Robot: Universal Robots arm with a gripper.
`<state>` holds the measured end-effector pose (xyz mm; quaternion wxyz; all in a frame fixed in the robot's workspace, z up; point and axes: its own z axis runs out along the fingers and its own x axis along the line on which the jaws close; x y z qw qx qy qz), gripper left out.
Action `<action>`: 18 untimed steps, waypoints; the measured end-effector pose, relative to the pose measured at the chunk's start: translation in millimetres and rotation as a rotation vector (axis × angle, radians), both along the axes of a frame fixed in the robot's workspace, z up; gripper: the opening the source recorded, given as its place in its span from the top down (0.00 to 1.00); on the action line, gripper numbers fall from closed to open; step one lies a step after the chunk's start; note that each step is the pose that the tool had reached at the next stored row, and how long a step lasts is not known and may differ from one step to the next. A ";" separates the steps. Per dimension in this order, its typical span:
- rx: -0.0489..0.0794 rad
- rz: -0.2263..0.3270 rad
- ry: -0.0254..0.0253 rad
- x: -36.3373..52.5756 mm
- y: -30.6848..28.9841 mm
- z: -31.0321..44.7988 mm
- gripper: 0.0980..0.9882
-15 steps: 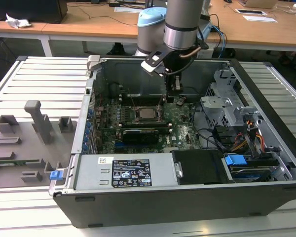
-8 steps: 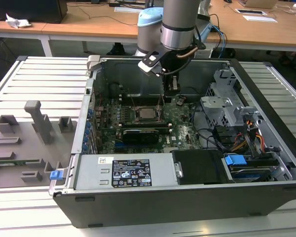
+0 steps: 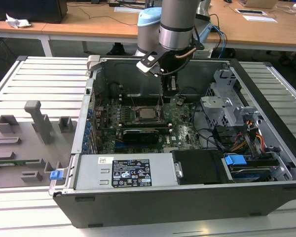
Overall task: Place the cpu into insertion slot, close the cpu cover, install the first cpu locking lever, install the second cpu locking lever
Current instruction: 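Close the cpu cover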
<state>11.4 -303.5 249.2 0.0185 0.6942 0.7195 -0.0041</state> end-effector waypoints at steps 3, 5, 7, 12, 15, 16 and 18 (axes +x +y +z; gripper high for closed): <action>0.000 0.000 -0.0001 -6.7 0.0 -1.5 0.99; 0.000 0.000 0.0002 -9.2 0.0 -2.5 0.99; 0.000 0.000 0.0008 -12.3 0.0 -2.9 0.99; 0.000 0.000 0.0008 -30.5 0.0 -3.2 0.99; 0.000 0.000 0.0008 -38.8 0.0 -3.2 0.99; 0.000 0.000 0.0009 -40.9 0.0 -3.1 0.99; 0.000 0.000 0.0008 -44.1 0.0 -3.1 0.99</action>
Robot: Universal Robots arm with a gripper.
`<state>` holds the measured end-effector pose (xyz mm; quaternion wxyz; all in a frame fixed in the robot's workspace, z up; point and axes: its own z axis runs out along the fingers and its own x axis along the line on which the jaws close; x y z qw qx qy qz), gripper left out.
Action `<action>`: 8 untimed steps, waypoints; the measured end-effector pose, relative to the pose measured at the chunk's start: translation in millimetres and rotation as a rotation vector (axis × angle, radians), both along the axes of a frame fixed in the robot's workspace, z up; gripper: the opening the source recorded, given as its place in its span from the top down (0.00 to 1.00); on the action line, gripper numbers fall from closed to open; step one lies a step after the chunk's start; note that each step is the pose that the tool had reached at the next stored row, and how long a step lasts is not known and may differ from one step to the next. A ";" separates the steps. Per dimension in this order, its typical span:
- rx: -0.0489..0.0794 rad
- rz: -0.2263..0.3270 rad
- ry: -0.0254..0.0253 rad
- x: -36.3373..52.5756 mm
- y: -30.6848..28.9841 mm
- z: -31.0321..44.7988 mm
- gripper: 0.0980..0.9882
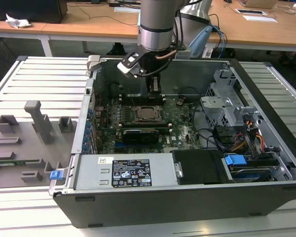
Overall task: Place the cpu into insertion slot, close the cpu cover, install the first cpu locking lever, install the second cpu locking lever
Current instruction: 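Close the cpu cover, then install the first cpu locking lever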
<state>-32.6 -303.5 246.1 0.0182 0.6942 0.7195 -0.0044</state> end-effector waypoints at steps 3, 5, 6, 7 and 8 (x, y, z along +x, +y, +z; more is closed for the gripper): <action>0.000 0.000 0.0000 -2.3 0.0 0.0 0.99; 0.000 0.000 0.0000 -3.4 0.0 0.0 0.99; 0.000 0.000 0.0000 -3.9 0.0 0.0 0.99; 0.000 0.000 0.0000 -5.7 0.0 0.0 0.99; 0.000 0.000 0.0000 -6.3 0.0 0.0 0.99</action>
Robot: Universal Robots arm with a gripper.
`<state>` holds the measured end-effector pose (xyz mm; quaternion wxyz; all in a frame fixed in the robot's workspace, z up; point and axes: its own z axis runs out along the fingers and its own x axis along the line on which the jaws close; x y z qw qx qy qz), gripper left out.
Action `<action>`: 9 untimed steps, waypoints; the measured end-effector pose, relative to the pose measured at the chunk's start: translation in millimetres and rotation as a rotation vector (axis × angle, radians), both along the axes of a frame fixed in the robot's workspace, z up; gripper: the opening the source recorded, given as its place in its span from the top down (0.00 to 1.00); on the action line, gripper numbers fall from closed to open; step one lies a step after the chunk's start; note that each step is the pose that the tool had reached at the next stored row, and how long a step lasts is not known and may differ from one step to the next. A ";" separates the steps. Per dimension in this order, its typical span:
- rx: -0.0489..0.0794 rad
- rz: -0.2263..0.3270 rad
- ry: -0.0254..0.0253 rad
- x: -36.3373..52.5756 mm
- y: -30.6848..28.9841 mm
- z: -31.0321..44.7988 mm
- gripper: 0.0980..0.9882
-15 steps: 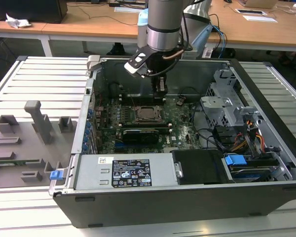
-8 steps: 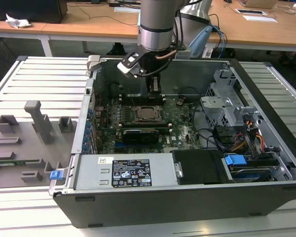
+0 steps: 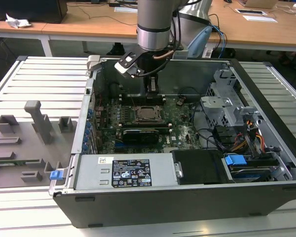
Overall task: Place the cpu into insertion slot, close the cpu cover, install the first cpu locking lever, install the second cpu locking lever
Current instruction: 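Install the first cpu locking lever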
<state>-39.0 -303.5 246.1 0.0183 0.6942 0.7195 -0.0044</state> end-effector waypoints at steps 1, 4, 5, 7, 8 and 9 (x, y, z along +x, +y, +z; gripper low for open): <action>0.000 0.000 0.0001 -0.8 -0.1 0.3 0.99; 0.000 0.000 0.0000 -0.8 0.0 4.5 0.99; 0.000 0.000 0.0000 -0.8 0.0 6.9 0.99; 0.000 0.000 0.0000 -0.9 0.0 17.9 0.99; 0.000 0.004 -0.0001 -0.8 0.0 18.7 0.99; 0.000 0.035 0.0000 -0.8 0.0 18.8 0.99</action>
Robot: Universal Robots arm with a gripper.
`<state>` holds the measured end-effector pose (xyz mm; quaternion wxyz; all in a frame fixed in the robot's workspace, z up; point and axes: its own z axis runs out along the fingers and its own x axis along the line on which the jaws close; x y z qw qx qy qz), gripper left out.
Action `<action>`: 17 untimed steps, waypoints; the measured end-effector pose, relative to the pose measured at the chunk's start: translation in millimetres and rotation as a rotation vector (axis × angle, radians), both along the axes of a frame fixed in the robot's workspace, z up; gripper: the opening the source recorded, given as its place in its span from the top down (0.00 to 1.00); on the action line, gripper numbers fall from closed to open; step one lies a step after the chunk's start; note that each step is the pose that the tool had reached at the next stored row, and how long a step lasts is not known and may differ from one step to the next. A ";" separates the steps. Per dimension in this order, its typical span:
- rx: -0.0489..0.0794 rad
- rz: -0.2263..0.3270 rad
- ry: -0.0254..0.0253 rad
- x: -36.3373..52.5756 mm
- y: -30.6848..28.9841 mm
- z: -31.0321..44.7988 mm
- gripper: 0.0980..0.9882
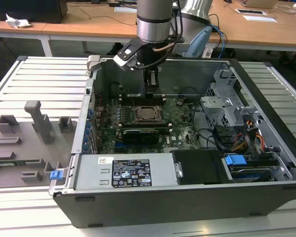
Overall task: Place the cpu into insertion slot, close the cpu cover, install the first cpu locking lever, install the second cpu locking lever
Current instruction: 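Install the first cpu locking lever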
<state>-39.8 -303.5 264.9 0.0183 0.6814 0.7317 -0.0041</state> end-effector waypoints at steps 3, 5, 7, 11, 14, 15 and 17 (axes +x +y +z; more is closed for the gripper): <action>0.000 0.147 0.0001 -0.1 0.0 -0.2 0.99; 0.000 0.201 0.0001 -0.1 0.0 -0.2 0.99; 0.000 0.262 0.0001 0.0 0.0 -0.2 0.99; 0.000 0.401 0.0001 -0.1 0.0 -0.2 0.99; 0.000 0.488 0.0001 -0.1 0.0 -0.2 0.99; 0.000 0.512 0.0000 -0.1 0.0 -0.2 0.99; 0.000 0.561 0.0001 -0.1 0.0 -0.2 0.99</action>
